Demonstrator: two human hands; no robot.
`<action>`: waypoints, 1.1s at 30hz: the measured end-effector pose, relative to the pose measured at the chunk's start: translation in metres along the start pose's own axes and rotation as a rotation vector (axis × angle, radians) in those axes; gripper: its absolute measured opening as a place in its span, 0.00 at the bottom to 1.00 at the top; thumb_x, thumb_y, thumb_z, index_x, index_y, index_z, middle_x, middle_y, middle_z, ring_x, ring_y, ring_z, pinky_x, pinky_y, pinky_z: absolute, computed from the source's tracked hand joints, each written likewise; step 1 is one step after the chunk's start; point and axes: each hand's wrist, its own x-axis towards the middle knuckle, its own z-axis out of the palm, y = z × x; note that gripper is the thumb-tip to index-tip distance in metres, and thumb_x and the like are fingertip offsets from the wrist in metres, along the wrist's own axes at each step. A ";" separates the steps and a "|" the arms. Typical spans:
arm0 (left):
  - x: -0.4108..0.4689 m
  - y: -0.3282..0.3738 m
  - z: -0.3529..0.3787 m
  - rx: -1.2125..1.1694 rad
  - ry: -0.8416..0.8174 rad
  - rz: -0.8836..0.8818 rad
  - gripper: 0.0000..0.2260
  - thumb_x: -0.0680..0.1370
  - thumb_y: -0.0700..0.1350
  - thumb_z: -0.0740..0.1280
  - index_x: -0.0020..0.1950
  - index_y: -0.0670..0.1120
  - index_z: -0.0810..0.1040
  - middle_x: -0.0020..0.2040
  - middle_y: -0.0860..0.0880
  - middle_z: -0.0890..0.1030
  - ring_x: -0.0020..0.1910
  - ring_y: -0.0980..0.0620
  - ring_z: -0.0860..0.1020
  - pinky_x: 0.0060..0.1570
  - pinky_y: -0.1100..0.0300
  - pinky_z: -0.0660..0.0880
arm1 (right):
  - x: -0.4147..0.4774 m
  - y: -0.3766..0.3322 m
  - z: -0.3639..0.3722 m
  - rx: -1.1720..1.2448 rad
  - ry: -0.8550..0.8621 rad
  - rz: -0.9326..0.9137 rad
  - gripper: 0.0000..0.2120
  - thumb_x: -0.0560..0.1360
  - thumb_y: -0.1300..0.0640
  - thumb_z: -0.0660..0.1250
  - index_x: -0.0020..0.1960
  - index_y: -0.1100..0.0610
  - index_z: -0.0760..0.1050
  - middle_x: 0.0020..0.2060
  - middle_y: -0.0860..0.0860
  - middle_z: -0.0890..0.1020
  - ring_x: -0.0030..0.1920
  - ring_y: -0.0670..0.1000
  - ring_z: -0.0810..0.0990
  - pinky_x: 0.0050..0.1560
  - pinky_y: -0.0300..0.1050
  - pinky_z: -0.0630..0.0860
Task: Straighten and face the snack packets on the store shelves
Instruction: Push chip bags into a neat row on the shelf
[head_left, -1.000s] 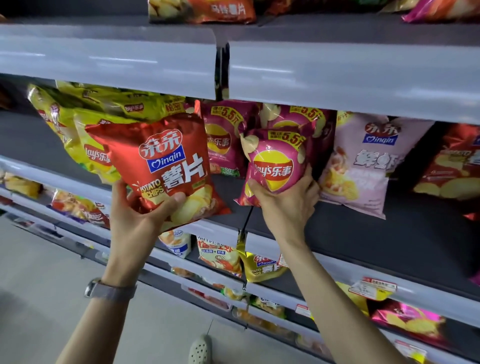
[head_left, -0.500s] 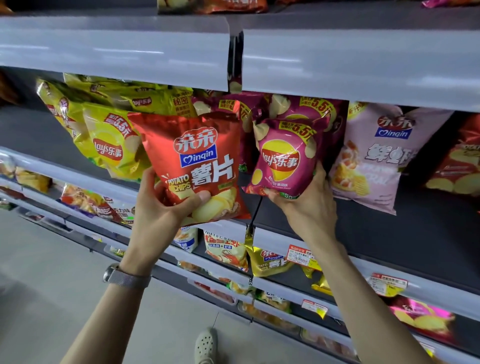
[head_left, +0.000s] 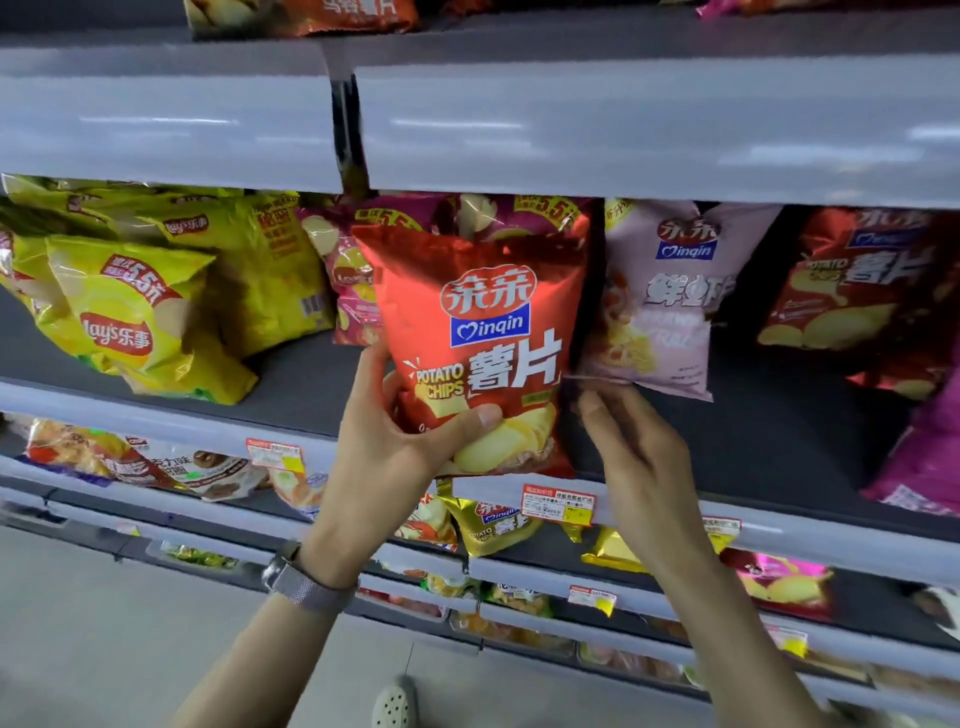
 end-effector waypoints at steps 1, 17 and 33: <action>0.001 -0.001 0.011 0.002 -0.024 0.004 0.33 0.67 0.40 0.82 0.69 0.48 0.72 0.57 0.48 0.87 0.54 0.48 0.87 0.50 0.47 0.86 | -0.005 -0.002 -0.008 0.037 -0.003 0.014 0.11 0.84 0.48 0.62 0.62 0.47 0.79 0.52 0.35 0.84 0.57 0.37 0.81 0.52 0.29 0.75; 0.037 -0.022 0.211 0.097 -0.270 0.180 0.38 0.67 0.49 0.85 0.70 0.51 0.69 0.59 0.57 0.84 0.55 0.61 0.84 0.60 0.53 0.83 | -0.017 0.029 -0.112 -0.086 0.456 0.103 0.22 0.80 0.52 0.71 0.72 0.46 0.72 0.61 0.36 0.80 0.62 0.35 0.77 0.57 0.24 0.69; 0.060 -0.027 0.288 0.330 -0.427 0.201 0.37 0.76 0.51 0.78 0.79 0.46 0.62 0.69 0.46 0.80 0.67 0.46 0.80 0.69 0.50 0.76 | -0.008 0.020 -0.117 -0.048 0.390 0.326 0.38 0.77 0.51 0.68 0.83 0.49 0.56 0.77 0.49 0.70 0.76 0.50 0.68 0.77 0.53 0.66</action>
